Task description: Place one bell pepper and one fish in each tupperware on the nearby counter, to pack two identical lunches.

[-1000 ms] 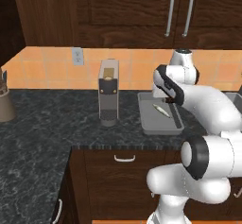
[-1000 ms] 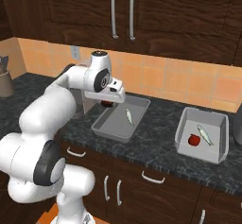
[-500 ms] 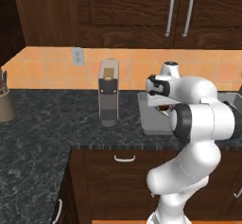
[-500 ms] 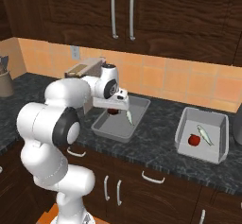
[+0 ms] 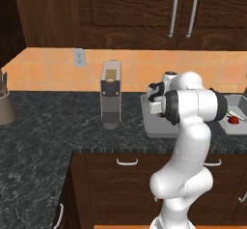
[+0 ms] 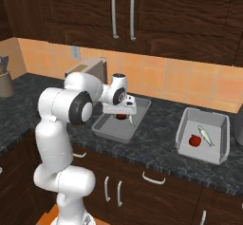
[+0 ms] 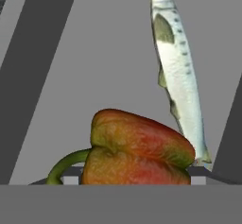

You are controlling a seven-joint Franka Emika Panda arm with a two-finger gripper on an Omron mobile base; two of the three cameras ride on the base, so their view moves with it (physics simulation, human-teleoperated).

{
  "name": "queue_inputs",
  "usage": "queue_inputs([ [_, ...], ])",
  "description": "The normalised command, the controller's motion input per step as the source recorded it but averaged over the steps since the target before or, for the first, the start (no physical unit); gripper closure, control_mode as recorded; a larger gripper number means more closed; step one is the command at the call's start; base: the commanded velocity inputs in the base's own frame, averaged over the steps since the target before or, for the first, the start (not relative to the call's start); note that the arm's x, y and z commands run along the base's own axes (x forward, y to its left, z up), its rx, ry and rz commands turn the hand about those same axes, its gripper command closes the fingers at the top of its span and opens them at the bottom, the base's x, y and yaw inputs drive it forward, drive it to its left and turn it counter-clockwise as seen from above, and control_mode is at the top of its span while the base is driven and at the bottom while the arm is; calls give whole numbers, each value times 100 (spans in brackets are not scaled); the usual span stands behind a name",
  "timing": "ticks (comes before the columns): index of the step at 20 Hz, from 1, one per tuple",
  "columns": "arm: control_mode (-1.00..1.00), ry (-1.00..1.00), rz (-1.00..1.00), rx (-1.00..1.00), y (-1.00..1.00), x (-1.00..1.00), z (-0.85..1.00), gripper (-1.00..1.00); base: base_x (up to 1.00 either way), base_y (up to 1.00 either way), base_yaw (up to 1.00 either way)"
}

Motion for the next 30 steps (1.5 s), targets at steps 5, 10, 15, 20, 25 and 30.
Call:
queue_inputs([
  [5, -100, 0, 11, 0, -1, 54, -54, -100, 0, 0, 0],
  [10, -100, -1, 4, 0, 3, -4, 4, -100, 0, 0, 0],
  [15, -100, -6, 3, -3, 0, -24, 34, -100, 0, 0, 0],
  [20, -100, -3, 5, 1, -7, -5, 3, -100, 0, 0, 0],
  [25, -100, -58, 6, -3, -6, -97, 50, -100, 0, 0, 0],
  [30, -100, -64, 1, -6, 0, -100, 31, -100, 0, 0, 0],
])
